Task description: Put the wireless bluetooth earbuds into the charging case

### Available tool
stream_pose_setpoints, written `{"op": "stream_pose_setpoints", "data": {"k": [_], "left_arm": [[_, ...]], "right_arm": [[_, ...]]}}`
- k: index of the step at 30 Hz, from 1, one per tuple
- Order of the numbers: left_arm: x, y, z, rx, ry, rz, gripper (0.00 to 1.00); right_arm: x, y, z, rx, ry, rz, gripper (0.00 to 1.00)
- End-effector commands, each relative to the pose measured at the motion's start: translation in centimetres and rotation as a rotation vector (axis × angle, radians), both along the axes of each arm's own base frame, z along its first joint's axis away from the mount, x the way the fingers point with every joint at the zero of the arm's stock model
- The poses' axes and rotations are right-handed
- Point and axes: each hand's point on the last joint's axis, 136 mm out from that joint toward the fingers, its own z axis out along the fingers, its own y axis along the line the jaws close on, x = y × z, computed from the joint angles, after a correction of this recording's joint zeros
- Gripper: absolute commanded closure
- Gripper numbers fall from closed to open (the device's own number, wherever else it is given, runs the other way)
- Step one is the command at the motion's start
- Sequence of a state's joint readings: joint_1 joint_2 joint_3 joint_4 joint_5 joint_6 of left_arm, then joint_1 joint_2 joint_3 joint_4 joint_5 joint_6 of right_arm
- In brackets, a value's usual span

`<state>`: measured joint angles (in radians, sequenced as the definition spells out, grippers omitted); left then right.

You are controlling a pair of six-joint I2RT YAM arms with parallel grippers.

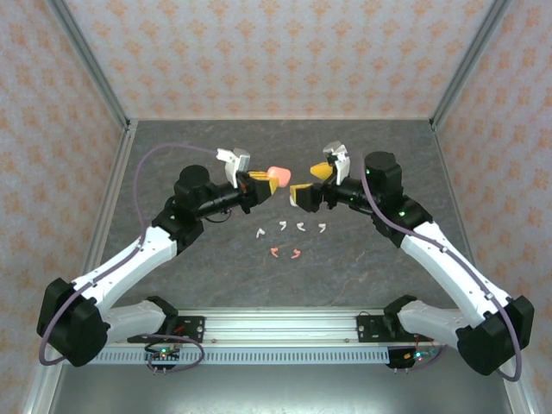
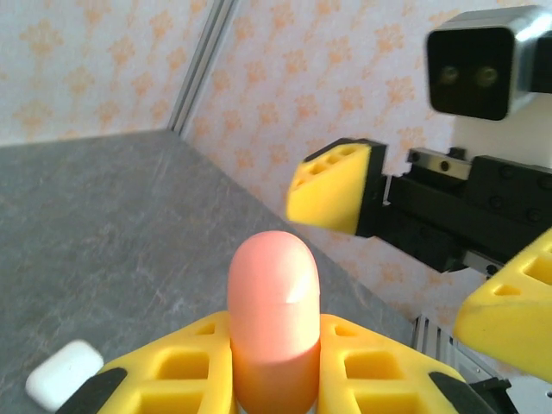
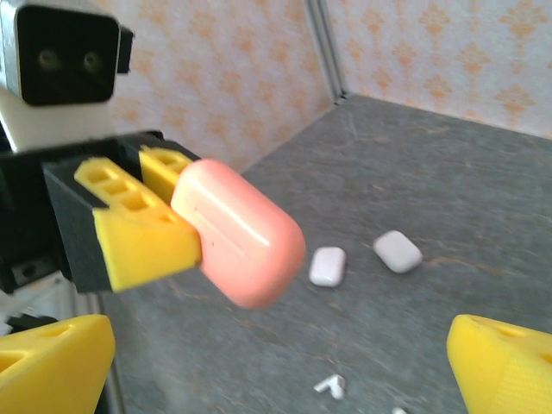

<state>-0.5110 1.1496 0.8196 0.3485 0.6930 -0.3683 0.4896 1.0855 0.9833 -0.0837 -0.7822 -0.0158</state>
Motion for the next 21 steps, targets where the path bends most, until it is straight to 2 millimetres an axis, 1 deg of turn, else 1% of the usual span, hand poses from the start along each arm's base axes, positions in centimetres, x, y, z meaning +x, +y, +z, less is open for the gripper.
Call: {"op": "stream_pose_setpoints", "data": {"k": [1, 3, 7, 10, 11, 14, 21], "left_arm": [[-1.0, 0.3, 4.5, -0.087, -0.172, 0.021, 1.00], [-1.2, 0.2, 4.6, -0.086, -0.182, 0.017, 1.00], [-1.5, 0.0, 4.7, -0.083, -0.187, 0.003, 1.00], [-1.6, -0.1, 4.6, -0.076, -0.189, -0.001, 1.00], [-1.6, 0.0, 4.7, -0.076, -0.189, 0.001, 1.00], [-1.7, -0.1, 4.5, -0.069, -0.190, -0.003, 1.00], [-1.9, -0.3, 4.4, -0.063, -0.192, -0.018, 1.00]], "right_arm": [[-0.4, 1.2, 3.0, 0.113, -0.030, 0.081, 0.01], [0.2, 1.4, 3.4, 0.118, -0.035, 0.076, 0.00], [1.4, 1.7, 3.7, 0.113, -0.037, 0.055, 0.07], [1.5, 1.7, 4.4, 0.121, -0.048, 0.054, 0.10], [2.0, 2.0, 3.9, 0.113, -0.033, 0.053, 0.11], [2.4, 1.9, 4.0, 0.112, -0.037, 0.041, 0.14], [3.5, 1.8, 3.9, 0.101, -0.028, 0.002, 0.19]]}}
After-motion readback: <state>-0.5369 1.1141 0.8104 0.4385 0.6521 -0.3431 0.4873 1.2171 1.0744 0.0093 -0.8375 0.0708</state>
